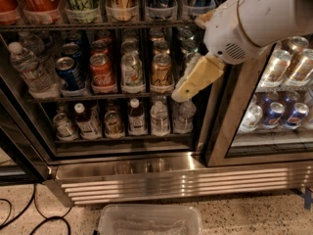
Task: Pick pepsi can from top shelf of fridge
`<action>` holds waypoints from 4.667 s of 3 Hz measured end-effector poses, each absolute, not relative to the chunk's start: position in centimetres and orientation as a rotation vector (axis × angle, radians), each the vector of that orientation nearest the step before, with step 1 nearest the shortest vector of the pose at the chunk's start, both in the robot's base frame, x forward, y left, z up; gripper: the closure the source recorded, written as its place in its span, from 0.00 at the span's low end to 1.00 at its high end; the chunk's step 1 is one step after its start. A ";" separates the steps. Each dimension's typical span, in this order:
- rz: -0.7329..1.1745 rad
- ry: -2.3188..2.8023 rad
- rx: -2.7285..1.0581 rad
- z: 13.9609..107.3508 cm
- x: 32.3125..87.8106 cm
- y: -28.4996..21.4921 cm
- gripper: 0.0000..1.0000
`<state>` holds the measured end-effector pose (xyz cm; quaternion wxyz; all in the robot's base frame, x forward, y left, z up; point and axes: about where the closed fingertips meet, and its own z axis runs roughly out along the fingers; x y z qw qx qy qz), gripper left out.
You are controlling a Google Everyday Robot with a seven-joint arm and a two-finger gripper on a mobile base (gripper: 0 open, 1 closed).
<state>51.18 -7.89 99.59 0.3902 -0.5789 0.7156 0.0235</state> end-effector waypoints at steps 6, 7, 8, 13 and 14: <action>-0.455 1.787 -1.069 103.7 55.7 -5.4 0.20; -0.445 1.790 -0.997 105.0 55.6 -5.5 0.00; -0.445 1.790 -0.997 105.0 55.6 -5.5 0.00; -0.608 1.874 -0.734 103.9 56.1 -3.6 0.00; -0.566 1.880 -0.657 103.8 56.0 -3.3 0.00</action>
Offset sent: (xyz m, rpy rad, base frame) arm 0.0489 0.0281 0.0248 -0.0148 -0.3096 -0.3468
